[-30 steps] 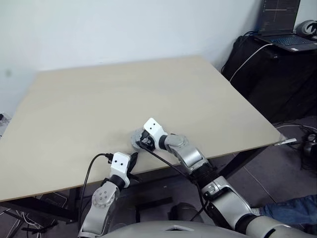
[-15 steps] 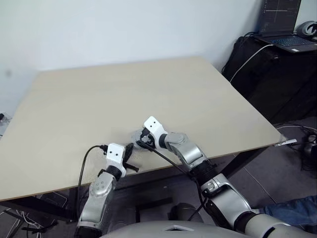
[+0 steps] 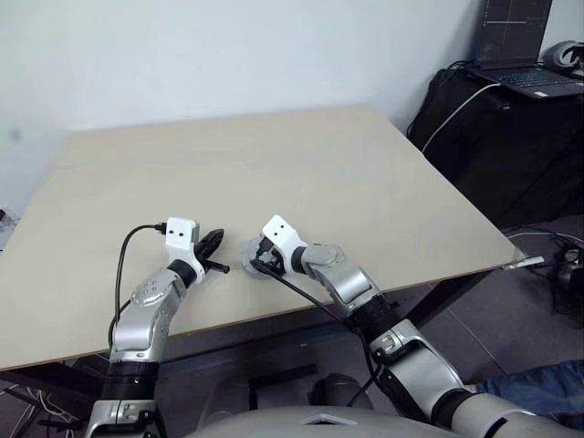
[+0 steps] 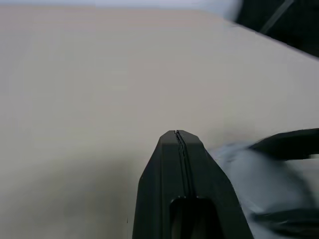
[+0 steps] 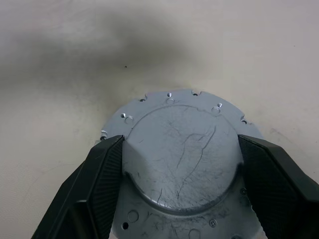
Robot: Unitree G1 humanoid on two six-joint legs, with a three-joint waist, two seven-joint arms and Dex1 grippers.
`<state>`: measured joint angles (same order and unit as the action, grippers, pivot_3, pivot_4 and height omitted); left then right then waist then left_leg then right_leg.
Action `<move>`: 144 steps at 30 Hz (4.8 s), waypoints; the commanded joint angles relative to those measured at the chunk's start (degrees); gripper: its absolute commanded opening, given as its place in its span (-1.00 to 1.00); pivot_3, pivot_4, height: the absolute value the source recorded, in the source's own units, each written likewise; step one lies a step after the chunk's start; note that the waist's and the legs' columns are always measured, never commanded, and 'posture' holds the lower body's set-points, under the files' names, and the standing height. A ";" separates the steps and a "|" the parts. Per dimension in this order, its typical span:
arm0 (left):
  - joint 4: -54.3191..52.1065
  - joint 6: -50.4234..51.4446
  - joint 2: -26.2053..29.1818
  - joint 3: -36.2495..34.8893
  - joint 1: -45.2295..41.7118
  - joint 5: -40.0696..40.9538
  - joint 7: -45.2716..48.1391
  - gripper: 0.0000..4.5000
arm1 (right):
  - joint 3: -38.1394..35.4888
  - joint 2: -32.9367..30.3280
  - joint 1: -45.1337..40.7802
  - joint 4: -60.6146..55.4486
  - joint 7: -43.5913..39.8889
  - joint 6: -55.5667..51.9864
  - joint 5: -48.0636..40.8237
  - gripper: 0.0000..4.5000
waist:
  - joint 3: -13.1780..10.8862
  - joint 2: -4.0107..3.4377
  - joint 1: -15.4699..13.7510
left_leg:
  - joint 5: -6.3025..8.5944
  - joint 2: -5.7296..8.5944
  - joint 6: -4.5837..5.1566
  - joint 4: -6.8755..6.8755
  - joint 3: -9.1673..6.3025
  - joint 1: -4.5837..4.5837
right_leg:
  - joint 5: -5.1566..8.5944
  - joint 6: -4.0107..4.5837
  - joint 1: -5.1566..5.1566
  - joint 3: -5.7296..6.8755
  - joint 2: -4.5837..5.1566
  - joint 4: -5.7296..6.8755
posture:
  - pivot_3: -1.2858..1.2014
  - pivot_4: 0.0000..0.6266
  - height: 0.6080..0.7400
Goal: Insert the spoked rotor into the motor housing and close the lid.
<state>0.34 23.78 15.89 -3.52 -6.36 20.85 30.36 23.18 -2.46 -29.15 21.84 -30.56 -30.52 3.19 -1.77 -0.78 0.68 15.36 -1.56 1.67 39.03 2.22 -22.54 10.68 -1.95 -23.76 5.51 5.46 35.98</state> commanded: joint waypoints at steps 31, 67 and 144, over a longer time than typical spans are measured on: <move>17.53 12.52 -0.52 8.29 -17.58 -1.67 8.12 -1.00 | -0.04 -1.50 1.70 -3.17 0.72 -3.65 0.83 0.43 | -0.02 0.05 -0.07 | 0.02 0.05 0.01 -0.01 -0.06 -0.01 | 0.00 -0.01 0.03 -0.04 -0.03 -0.05 | 0.03 -1.00 1.00; 16.66 14.99 0.91 10.39 -16.05 -3.86 10.66 -1.00 | -42.65 10.69 6.09 -20.19 18.53 -32.84 -25.77 0.99 | -0.05 0.31 0.00 | 0.04 -0.06 0.01 -0.01 -0.15 -0.06 | 0.00 0.02 -0.04 -0.09 -0.18 -0.04 | 0.03 -1.00 1.00; 7.77 15.98 0.94 4.06 -6.46 -1.71 5.84 -1.00 | -44.47 13.82 2.56 4.77 26.82 -35.68 -49.78 0.10 | -0.10 0.22 1.31 | 0.08 -0.10 0.01 -0.15 -0.09 -0.03 | 0.04 0.05 -0.14 -0.18 -0.20 -0.04 | 0.03 -1.00 1.00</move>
<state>7.99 39.42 16.95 -0.07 -13.40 19.13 36.34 -20.27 9.05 -26.66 28.57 -4.66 -67.49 -46.19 -1.87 -0.57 1.99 15.44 -1.66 1.68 38.88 2.13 -22.57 10.72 -1.89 -23.90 5.34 5.26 35.94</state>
